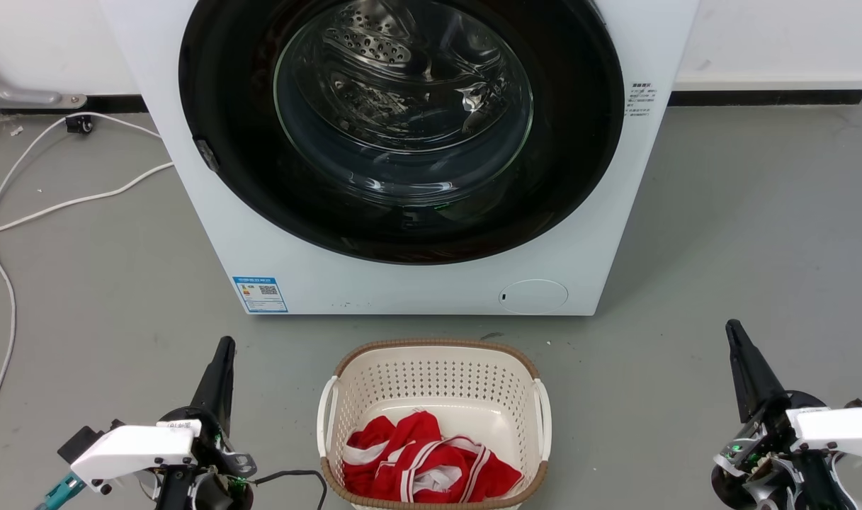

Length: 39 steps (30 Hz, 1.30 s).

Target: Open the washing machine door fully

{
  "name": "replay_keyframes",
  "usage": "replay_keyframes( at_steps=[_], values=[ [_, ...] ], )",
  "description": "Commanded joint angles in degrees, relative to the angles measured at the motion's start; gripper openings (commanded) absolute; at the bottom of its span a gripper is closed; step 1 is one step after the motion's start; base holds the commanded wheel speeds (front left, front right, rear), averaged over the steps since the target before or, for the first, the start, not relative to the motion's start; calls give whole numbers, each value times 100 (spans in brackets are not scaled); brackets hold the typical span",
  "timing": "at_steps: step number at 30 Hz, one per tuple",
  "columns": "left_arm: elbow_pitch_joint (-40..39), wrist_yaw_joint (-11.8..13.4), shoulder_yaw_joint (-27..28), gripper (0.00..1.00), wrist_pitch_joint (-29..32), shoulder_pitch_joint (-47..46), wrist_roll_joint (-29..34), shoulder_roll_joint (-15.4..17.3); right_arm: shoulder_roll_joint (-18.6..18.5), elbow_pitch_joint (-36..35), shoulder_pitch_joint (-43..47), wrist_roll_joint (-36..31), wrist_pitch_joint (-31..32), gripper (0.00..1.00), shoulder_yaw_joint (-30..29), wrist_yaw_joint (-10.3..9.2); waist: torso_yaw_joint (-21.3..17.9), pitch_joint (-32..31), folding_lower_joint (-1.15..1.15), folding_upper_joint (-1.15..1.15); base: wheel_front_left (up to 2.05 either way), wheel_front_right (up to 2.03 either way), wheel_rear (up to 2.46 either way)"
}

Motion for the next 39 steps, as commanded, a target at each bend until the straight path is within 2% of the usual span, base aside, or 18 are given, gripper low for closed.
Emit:
replay_keyframes(
  at_steps=[1, 2, 3, 12, 20, 24, 39],
  values=[
    [4, -18, 16, 0, 35, -43, 12, -2, 11, 9, -84, -35, 25, 0, -14, 0, 0, 0, 0, 0, 0, 0, 0],
    [4, -18, 17, 0, 27, -43, 14, -3, 12, 9, -84, -35, 27, 0, -14, 0, 0, 0, 0, 0, 0, 0, 0],
    [16, 2, -3, 100, 12, 6, 1, -3, 2, 11, 11, -3, -3, 100, 0, 0, 0, 0, 0, 0, 0, 0, 0],
    [-122, 4, -180, 100, -210, -12, 89, -13, 15, -166, 99, -26, -232, 100, 77, 0, 6, 3, 0, 0, 0, 0, 0],
    [-370, 2, -235, 100, -437, -53, 507, 0, 22, -338, 151, -507, -443, 100, 85, 0, 15, 3, 0, 0, 0, 0, 0],
    [-504, 1, -233, 100, -536, -75, 955, -4, 26, -454, 169, -981, -539, 100, 69, 0, 17, 7, 0, 0, 0, 0, 0],
    [-934, -3, -307, 100, -870, -133, 2805, 6, 38, -1026, 301, -3425, -866, 100, 169, 0, -5, 15, 0, 0, 0, 0, 0]
  ],
)
